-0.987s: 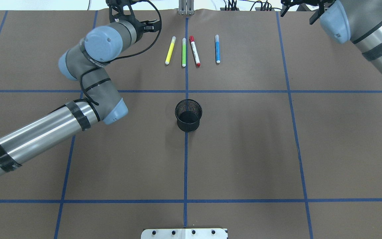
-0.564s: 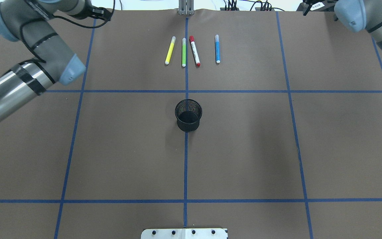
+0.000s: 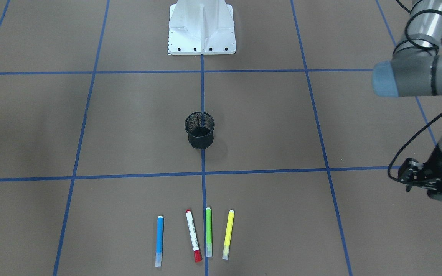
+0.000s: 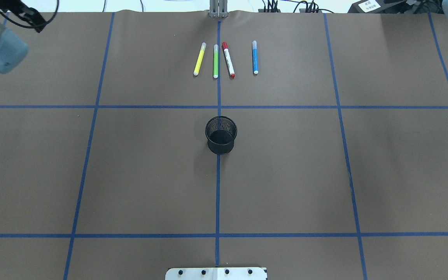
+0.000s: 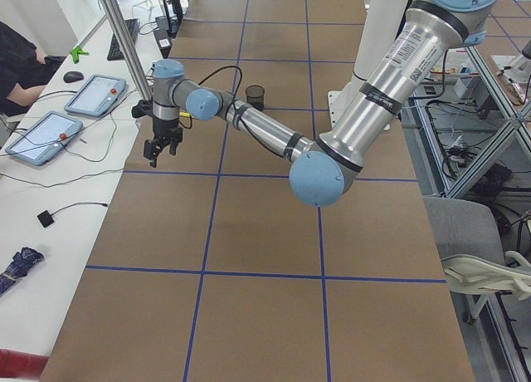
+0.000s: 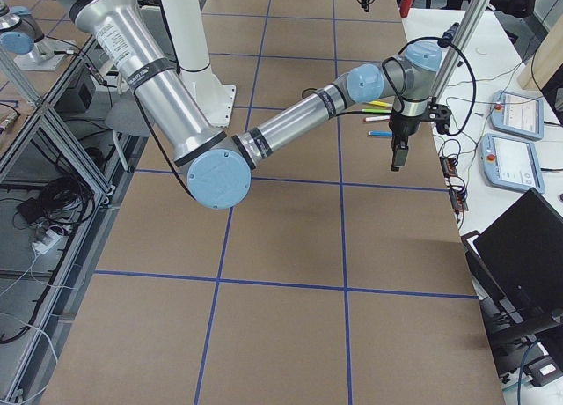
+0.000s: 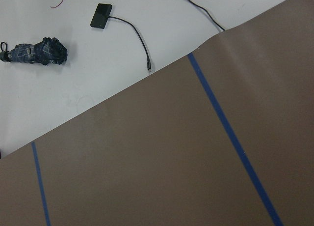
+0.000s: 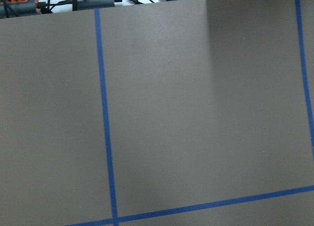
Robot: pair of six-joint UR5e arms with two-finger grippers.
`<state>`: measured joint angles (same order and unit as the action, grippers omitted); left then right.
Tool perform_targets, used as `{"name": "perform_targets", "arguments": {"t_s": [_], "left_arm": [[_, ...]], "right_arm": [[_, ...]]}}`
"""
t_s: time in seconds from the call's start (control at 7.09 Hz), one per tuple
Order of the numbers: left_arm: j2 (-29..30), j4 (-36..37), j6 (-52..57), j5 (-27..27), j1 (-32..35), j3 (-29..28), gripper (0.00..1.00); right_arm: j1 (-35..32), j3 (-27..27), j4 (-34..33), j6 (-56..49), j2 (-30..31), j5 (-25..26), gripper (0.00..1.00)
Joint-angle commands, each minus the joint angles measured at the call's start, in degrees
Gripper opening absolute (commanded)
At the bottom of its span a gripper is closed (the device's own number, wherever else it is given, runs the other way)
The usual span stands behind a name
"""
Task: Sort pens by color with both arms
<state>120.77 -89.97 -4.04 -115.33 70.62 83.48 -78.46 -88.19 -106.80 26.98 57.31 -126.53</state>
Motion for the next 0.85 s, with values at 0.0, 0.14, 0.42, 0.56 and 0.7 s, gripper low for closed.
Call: {"name": "perform_targets", "arguments": {"t_s": [0.0, 0.14, 0.42, 0.56, 0.7], "left_arm": [[-10.78, -0.37, 5.97, -13.68, 9.85, 0.63, 1.0], [-13.78, -2.03, 5.45, -13.0, 9.8, -0.5, 1.0], [-18.2, -6.07, 5.7, -10.99, 11.28, -3.58, 1.0], [-18.98, -6.35, 6.05, -11.32, 14.07, -3.68, 1.0], [-20.21, -5.74, 5.97, -14.98, 16.37, -3.33, 1.0]], "right_arm": [[-5.46, -0.67, -0.51, -4.02, 6.72, -1.96, 1.0], [-7.05, -2.06, -0.25, -8.31, 11.2, -2.41, 1.0], [-9.08, -2.87, 0.28, -13.0, 17.38, -4.94, 1.0], [-9.08, -2.43, 0.19, -13.01, 19.22, -5.83, 1.0], [-9.08, -3.47, 1.41, -12.92, 22.02, -8.45, 1.0]]}}
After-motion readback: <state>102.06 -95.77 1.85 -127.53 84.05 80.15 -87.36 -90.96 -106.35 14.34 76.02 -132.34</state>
